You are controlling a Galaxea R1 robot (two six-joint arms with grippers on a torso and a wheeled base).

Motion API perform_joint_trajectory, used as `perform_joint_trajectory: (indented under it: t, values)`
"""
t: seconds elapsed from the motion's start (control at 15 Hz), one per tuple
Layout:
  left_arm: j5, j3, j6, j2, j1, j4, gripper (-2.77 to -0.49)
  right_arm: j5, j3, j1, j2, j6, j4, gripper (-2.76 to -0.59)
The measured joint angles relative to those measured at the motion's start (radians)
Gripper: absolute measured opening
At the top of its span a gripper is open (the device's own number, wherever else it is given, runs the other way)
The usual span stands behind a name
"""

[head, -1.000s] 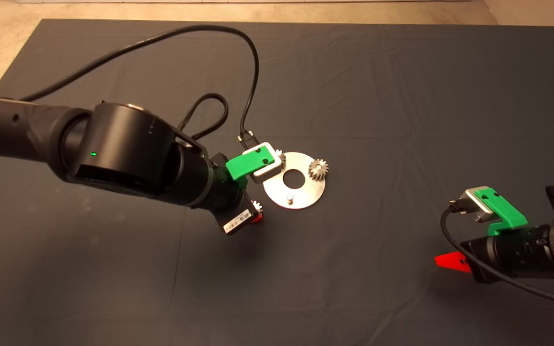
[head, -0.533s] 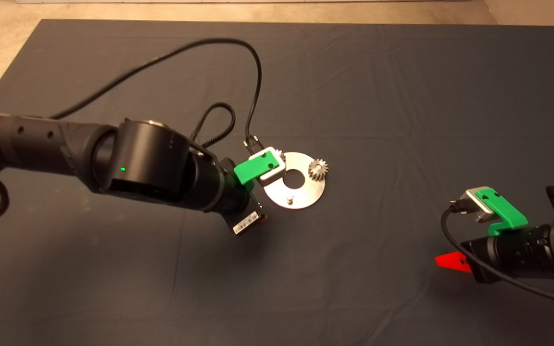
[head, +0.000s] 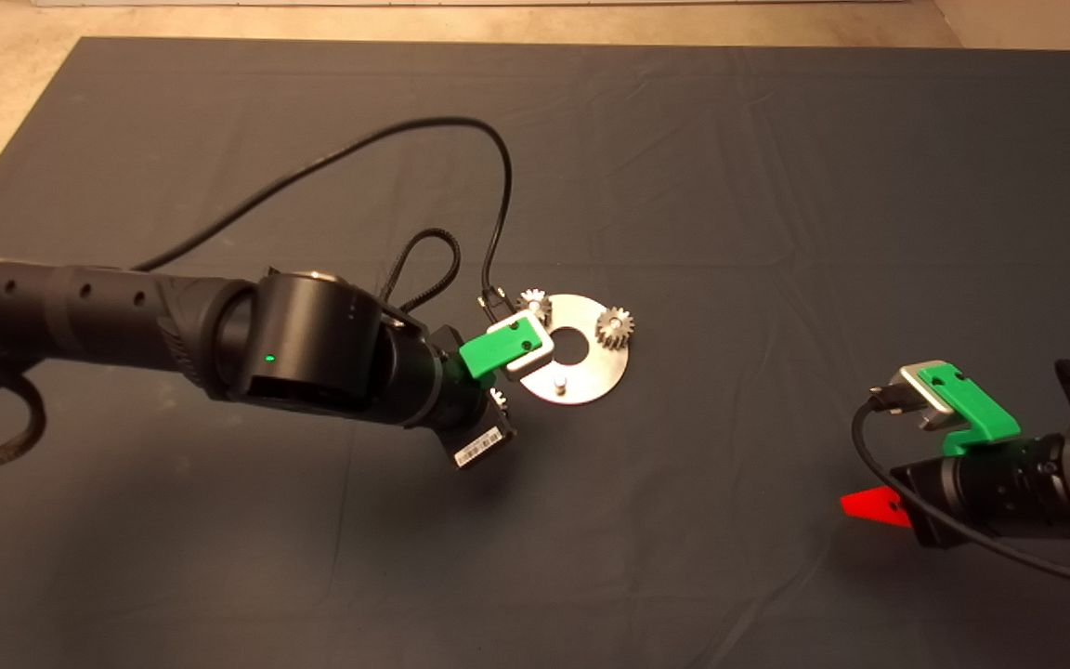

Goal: Install three planetary gears onto the carrier pins

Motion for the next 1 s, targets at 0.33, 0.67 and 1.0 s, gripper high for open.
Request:
perform_joint_trajectory:
  t: [0.33,0.67,1.0]
  values:
    - [-0.004,-0.037,0.017,0.0,0.013,0.047,-1.93,-0.001,0.0,0.0,0.0,0.0,0.0,-1.75]
    - [-0.009,-0.062,0.031,0.0,0.03,0.052,-1.93,0.0,0.0,0.0,-0.001,0.0,0.0,-1.75]
    - [-0.009,-0.062,0.031,0.0,0.053,0.053,-1.93,0.0,0.0,0.0,0.0,0.0,0.0,-1.75]
